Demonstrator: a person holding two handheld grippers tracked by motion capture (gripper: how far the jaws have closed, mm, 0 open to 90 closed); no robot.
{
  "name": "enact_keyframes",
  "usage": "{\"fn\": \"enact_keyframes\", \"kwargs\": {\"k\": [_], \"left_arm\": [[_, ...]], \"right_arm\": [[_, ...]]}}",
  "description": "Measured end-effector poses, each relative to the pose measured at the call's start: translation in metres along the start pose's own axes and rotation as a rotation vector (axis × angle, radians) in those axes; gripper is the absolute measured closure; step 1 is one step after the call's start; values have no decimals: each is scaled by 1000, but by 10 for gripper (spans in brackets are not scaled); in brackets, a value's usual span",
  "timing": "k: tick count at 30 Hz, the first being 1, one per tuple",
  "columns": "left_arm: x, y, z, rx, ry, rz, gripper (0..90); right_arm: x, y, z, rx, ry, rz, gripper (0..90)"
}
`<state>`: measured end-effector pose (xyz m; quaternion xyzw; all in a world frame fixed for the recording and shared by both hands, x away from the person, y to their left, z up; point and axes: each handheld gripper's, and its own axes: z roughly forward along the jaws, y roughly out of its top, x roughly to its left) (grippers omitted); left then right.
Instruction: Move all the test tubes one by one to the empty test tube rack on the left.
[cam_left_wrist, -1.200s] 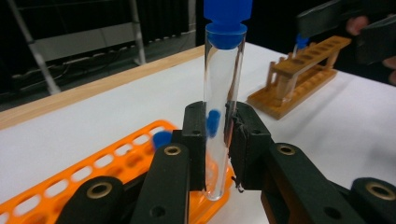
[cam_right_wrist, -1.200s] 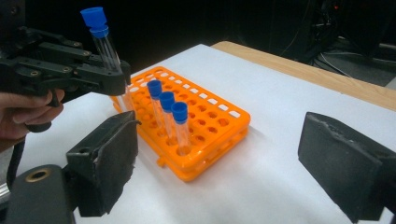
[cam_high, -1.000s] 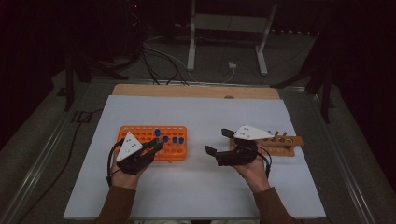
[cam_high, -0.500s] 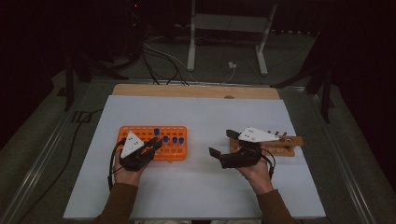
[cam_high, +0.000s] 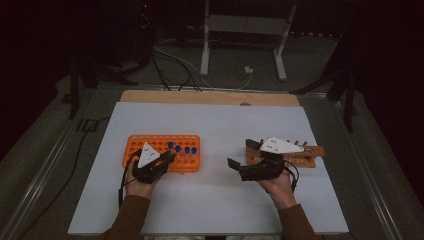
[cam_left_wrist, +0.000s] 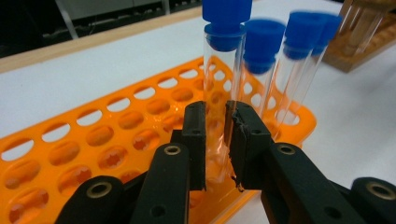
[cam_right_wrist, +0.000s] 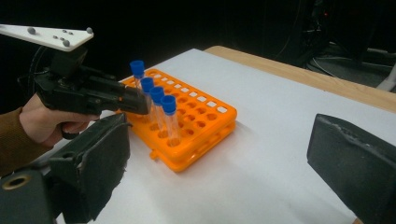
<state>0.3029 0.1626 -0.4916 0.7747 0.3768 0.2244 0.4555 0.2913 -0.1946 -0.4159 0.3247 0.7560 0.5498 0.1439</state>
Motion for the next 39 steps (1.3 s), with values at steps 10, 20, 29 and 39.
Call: {"fn": "enact_keyframes", "kwargs": {"k": [10,20,29,39], "left_arm": [[-1,-4,4,56,2,5,782],[0,-4,3,62,-1,-6,782],[-4,-4,2,67,12,11,782],[2,-6,-1,54,-14,-27,642]], "right_arm": [[-4,-3,-5,-4,-7,9,66],[-5,-5,-4,0,-9,12,67],[-4,-6,-3,3,-10,13,67],[-6,-6,-4,1,-16,11,67]]}}
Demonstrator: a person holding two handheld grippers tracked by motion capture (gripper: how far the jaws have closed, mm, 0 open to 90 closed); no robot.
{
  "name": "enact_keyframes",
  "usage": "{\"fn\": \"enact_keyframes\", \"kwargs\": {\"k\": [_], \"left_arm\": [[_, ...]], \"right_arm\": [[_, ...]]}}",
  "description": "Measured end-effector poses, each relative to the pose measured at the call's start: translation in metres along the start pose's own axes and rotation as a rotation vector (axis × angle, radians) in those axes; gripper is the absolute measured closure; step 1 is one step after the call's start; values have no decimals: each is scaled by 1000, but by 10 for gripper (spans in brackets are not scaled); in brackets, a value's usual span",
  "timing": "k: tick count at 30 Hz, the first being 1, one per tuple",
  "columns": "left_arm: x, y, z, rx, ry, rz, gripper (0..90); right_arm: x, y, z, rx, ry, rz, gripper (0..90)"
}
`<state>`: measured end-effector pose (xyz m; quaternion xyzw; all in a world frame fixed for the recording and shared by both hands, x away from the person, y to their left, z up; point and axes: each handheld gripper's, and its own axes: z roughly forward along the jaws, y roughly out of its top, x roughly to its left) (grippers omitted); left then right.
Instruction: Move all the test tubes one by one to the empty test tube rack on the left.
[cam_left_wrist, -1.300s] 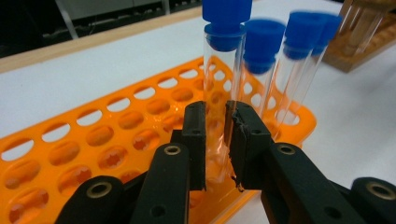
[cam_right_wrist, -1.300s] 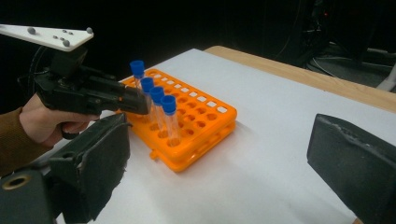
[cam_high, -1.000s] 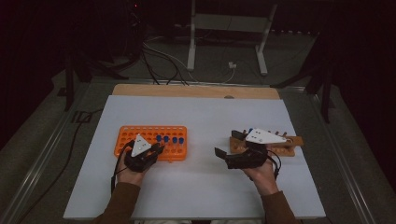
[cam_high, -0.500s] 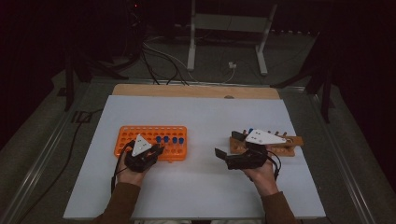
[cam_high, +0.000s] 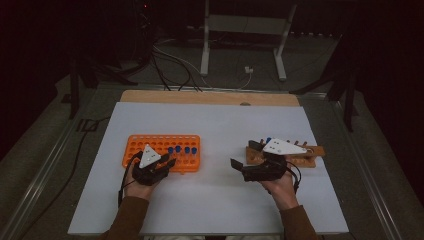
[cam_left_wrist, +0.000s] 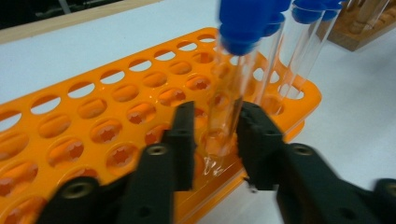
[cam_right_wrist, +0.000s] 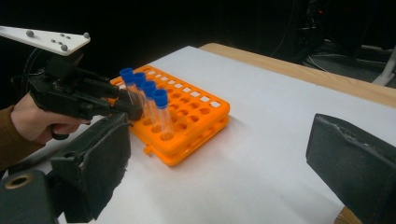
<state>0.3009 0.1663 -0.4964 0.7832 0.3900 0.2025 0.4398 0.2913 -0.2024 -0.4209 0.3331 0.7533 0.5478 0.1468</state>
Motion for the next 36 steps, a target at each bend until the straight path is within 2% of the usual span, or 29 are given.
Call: {"fn": "enact_keyframes", "kwargs": {"k": [5,9,15,21,31,36], "left_arm": [[0,2,-4,-26,-5,-14,530],[2,3,-8,-56,-13,-42,463],[3,6,-18,-89,19,-79,194],[4,7,-27,-101,22,-93,34],[4,7,-36,-132,17,-103,7],[4,9,-38,-147,23,-100,7]], "right_arm": [[-1,0,-2,-2,-4,2,67],[-3,0,-3,-5,-10,4,67],[-9,0,-7,0,-56,-8,66],[-18,0,-13,3,-119,-25,66],[-38,-1,-27,2,-225,-28,66],[-55,-6,-28,15,-262,17,66]]}}
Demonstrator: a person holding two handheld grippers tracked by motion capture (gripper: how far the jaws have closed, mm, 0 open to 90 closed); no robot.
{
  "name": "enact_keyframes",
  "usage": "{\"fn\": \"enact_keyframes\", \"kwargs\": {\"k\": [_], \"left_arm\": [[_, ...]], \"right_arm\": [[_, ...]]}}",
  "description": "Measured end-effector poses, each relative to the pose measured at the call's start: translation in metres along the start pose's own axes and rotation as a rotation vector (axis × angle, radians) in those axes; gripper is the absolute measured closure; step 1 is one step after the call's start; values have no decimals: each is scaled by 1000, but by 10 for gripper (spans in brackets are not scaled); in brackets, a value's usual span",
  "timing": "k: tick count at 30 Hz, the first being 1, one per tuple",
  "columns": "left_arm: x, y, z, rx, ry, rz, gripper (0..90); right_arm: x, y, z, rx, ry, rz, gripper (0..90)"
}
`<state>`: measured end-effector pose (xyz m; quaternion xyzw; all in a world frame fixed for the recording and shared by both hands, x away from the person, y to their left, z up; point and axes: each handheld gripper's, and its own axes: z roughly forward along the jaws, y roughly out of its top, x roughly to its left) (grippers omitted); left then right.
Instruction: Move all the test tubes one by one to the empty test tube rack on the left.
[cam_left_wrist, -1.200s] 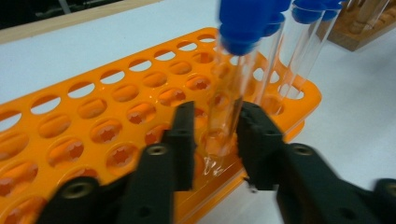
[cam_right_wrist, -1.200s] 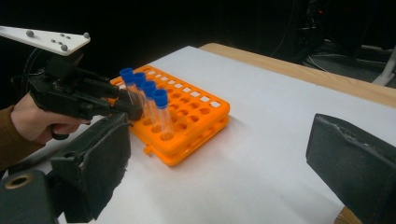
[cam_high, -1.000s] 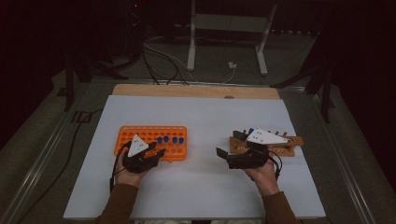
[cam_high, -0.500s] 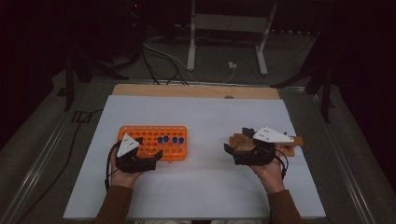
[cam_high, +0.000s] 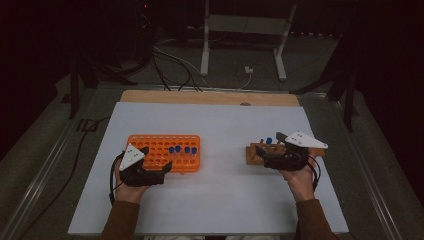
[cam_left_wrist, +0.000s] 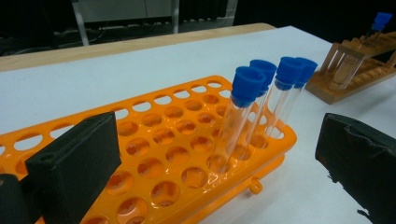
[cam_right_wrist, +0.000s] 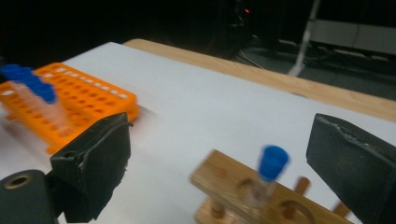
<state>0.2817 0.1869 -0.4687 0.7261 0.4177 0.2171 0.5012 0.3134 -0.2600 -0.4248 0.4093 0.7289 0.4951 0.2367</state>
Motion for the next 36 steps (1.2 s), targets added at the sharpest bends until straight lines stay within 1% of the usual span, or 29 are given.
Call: {"fn": "enact_keyframes", "kwargs": {"k": [3,5,8,9,11,13,14,16,18,19,22,24,27,31,36], "left_arm": [[0,0,0,-1,-2,-7,7],[0,0,0,-4,-4,-10,7],[0,0,-1,-6,-2,-12,7],[0,1,-1,-6,-1,-10,7],[0,1,-2,-7,1,-11,7],[1,1,-2,-8,2,-12,7],[1,1,-2,-8,2,-13,7],[1,0,-2,-7,3,-15,7],[1,0,-2,-7,3,-15,7],[1,1,-2,-8,3,-15,7],[1,1,-2,-8,3,-16,7],[1,0,-1,-7,2,-16,7],[0,1,-1,-7,3,-17,7],[0,1,-1,-7,3,-15,7],[0,1,-1,-7,2,-16,7]], "right_arm": [[-8,-4,3,13,5,20,49],[-10,-6,6,25,2,20,60],[-12,-8,11,54,-17,8,77],[-13,-9,13,61,-29,6,99],[-14,-12,16,75,-30,12,142],[-16,-15,19,86,-40,13,175],[-17,-17,20,92,-42,14,205],[-18,-21,22,100,-50,20,278],[-20,-25,25,113,-38,29,396],[-20,-27,26,119,-33,27,433],[-21,-30,26,104,-37,29,542],[-21,-30,25,104,-37,21,600],[-20,-30,25,104,-42,18,651],[-20,-31,26,105,-37,24,744],[-18,-30,26,103,-42,13,769]]}}
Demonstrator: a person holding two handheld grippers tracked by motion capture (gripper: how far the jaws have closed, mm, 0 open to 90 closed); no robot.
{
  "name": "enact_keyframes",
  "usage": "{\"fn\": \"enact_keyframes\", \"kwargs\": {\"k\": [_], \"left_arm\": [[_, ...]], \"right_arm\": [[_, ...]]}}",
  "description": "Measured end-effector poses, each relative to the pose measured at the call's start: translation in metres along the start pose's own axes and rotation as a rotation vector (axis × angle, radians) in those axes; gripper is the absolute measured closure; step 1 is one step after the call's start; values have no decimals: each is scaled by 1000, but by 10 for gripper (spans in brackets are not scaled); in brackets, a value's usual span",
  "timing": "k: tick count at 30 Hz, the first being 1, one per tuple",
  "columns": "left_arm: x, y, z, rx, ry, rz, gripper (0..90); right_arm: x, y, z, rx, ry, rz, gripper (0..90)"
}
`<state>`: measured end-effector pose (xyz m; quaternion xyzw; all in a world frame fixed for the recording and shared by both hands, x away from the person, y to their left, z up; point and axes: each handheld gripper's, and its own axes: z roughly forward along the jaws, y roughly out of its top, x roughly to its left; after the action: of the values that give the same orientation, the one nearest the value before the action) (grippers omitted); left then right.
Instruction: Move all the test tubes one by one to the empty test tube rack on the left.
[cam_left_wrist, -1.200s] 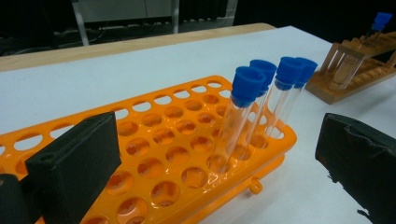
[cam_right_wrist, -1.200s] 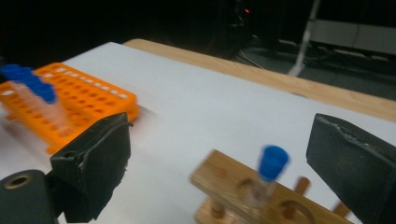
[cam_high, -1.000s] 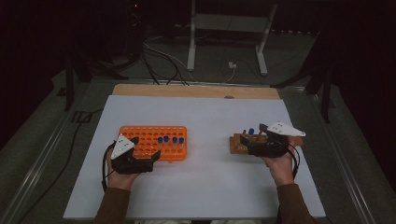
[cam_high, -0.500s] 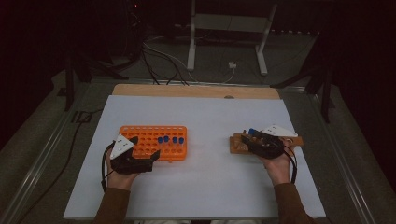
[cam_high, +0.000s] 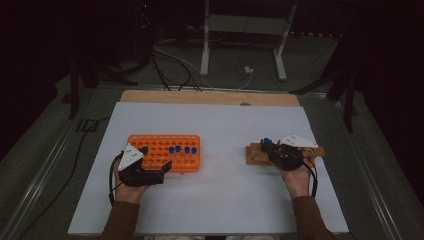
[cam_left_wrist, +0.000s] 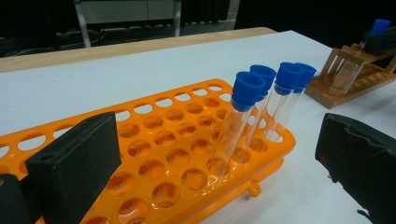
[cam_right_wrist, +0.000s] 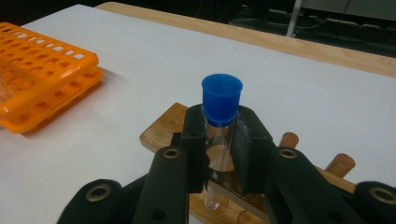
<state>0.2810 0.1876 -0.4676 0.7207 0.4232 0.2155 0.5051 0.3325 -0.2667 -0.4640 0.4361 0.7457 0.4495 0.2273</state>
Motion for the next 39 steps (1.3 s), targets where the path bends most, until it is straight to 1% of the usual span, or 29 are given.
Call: {"fn": "enact_keyframes", "kwargs": {"k": [7,12,25,31,34,39], "left_arm": [[0,0,0,2,0,2,7],[-1,0,1,4,1,7,7],[-2,0,1,5,3,10,7],[-2,0,1,6,5,10,7],[-3,0,2,8,4,12,7],[-4,1,2,10,6,18,7]], "right_arm": [[3,6,-7,-24,-8,-23,772],[3,12,-13,-38,-12,-28,772],[8,33,-31,-73,-20,-63,773],[13,43,-38,-90,-25,-91,773],[16,47,-41,-106,-11,-94,773],[25,50,-41,-110,21,-109,773]]}}
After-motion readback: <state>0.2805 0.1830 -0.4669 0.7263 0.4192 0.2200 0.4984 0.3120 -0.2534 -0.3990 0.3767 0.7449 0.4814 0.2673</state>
